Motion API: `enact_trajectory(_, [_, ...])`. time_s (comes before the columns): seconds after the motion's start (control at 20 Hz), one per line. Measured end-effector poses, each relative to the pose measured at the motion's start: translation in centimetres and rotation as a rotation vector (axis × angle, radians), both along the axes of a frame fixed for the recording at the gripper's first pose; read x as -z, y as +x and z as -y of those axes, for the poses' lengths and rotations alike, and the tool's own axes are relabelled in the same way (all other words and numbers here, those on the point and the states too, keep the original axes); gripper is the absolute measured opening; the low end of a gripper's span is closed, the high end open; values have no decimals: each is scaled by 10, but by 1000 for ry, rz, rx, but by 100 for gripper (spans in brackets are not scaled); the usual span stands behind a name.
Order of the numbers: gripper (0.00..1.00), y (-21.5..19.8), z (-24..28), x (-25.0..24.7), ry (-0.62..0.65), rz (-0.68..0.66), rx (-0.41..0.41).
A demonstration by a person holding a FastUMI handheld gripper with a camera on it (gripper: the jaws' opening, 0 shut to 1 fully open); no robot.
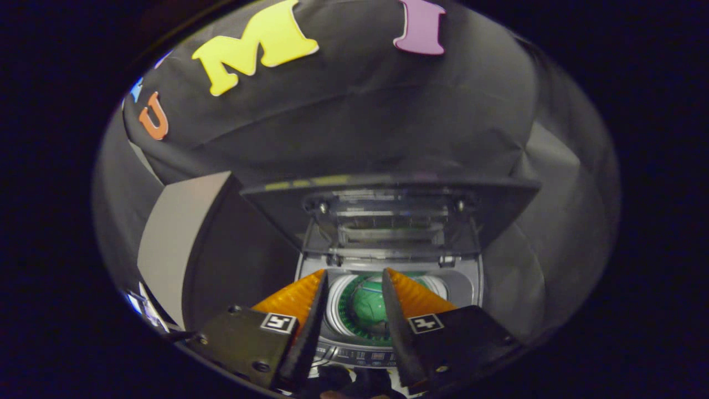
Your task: Put the clothes into the washing machine and then close the washing machine lid.
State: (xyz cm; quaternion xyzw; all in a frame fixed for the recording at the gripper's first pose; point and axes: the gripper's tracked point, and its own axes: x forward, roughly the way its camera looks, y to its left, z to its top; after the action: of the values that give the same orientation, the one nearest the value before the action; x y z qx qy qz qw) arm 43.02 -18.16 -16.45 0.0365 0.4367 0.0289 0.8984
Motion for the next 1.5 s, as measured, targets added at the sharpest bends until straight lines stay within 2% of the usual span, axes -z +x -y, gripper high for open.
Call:
enact_trajectory(0.15, [66,25,-3,-34,-29,94,-22])
enact_trajectory(0.35, [66,70,2,-65,-79,208,-36])
enact_trajectory(0.5, [66,97,-2,-65,-86,247,-57])
enact_trajectory(0.85, [66,146,-1,-55,-101,326,-18])
enact_trajectory(1.05, [66,146,4,-37,-123,325,10])
enact_trajectory(1.25, [66,127,10,-14,-123,298,28])
enact_trajectory(1.5, [71,119,14,-17,-111,371,72])
